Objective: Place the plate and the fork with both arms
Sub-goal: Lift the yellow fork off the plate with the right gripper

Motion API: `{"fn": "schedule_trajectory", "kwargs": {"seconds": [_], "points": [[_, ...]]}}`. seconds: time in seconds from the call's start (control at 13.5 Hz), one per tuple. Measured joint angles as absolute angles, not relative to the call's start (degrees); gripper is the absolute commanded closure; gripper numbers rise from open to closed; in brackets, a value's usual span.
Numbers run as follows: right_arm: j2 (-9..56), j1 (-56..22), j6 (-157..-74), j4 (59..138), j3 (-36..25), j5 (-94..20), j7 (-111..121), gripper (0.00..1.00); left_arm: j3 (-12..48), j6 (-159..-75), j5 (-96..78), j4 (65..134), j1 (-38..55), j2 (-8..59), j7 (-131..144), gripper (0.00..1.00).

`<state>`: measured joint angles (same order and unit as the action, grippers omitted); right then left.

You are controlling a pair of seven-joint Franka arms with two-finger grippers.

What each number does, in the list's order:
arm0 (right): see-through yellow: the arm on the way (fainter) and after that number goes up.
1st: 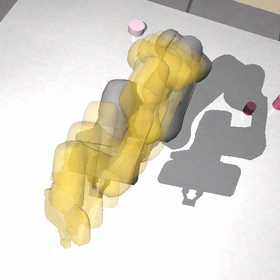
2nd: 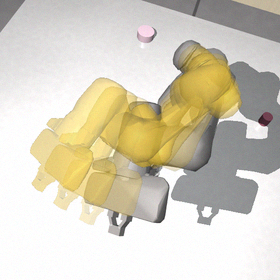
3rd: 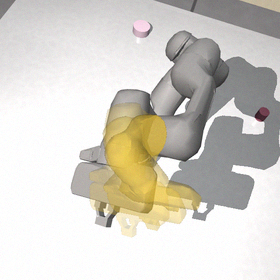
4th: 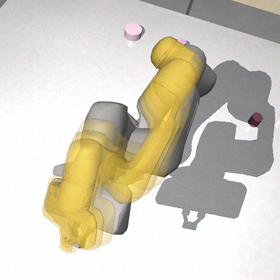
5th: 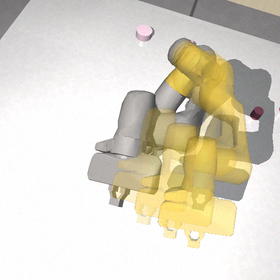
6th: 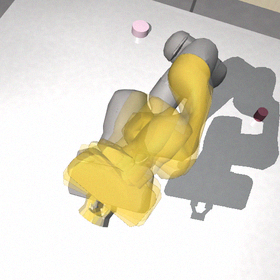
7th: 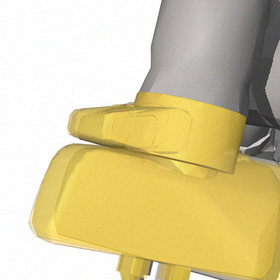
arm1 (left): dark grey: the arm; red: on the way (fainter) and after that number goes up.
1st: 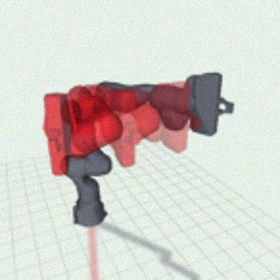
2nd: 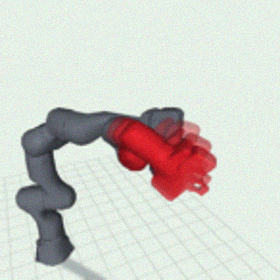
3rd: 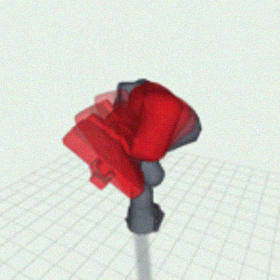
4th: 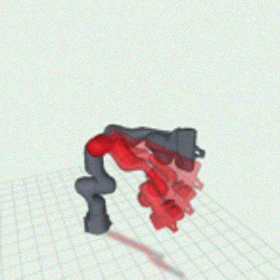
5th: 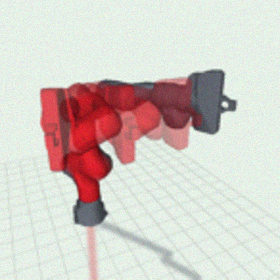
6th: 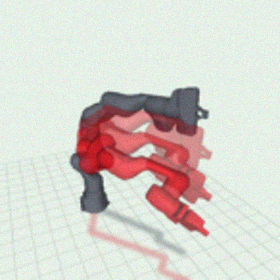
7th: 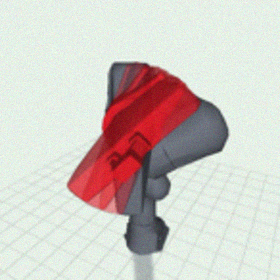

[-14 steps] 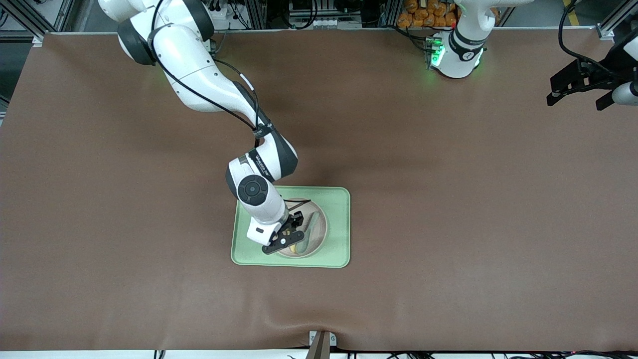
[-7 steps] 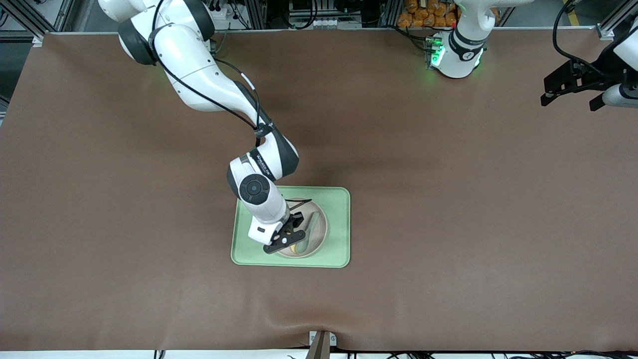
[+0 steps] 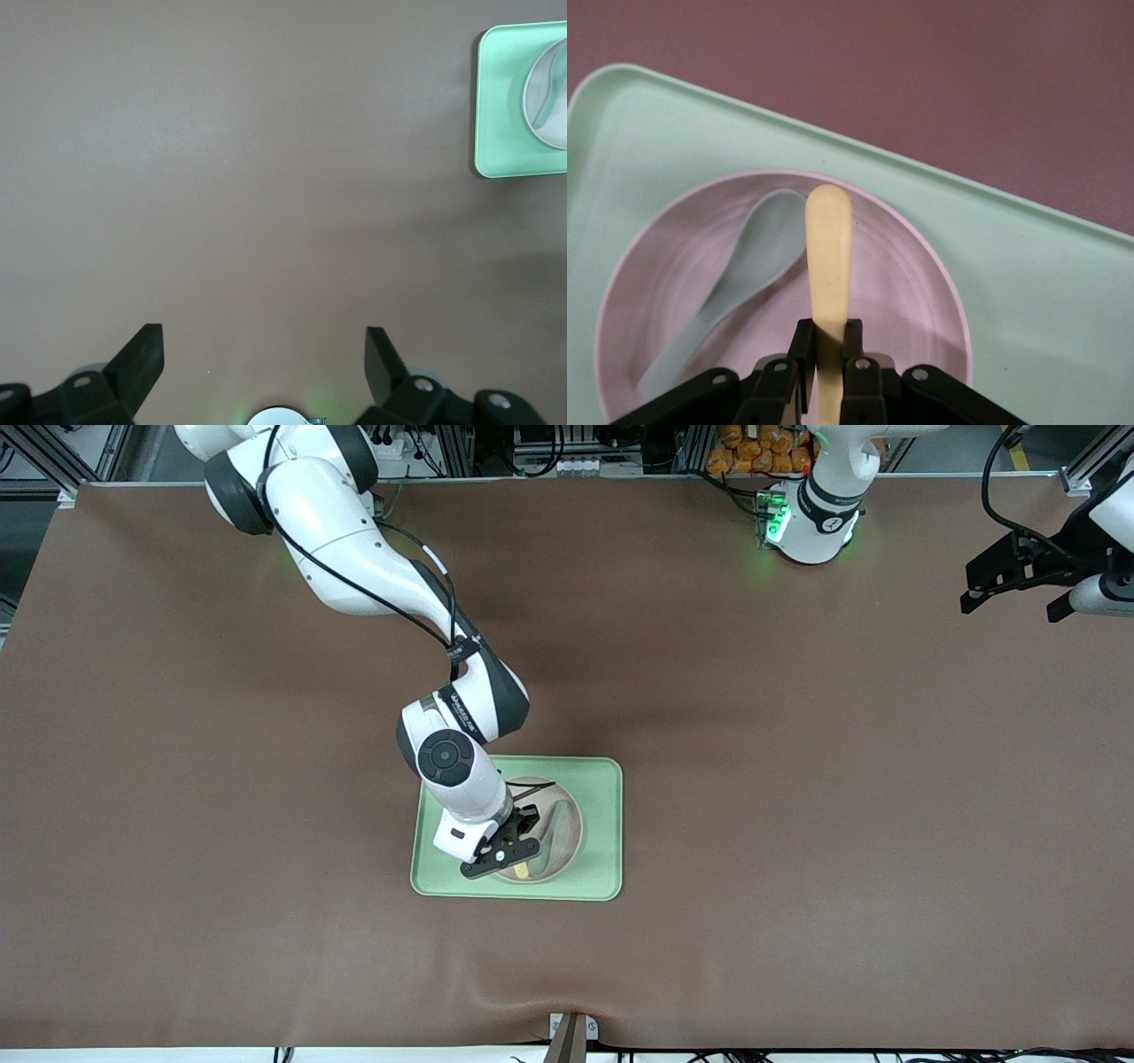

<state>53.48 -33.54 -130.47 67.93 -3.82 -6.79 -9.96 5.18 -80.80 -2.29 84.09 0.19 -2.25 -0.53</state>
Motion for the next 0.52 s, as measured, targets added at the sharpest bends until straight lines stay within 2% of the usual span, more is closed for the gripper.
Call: {"fn": "schedule_trajectory", "kwargs": {"seconds": [0.3,0.52], "points": [[50.99,-32.46,-127.88,67.81,-4.36,-6.92,-12.69,1.0,5.65,-80.8,-2.32,84.11,0.21,-2.25,-0.53,0.0],[48.23,-28.6,-122.58,67.78,-4.58,-7.19,-13.03,1.0,5.99,-80.8,-2.32,84.12,0.21,-2.25,-0.52,0.0]]}}
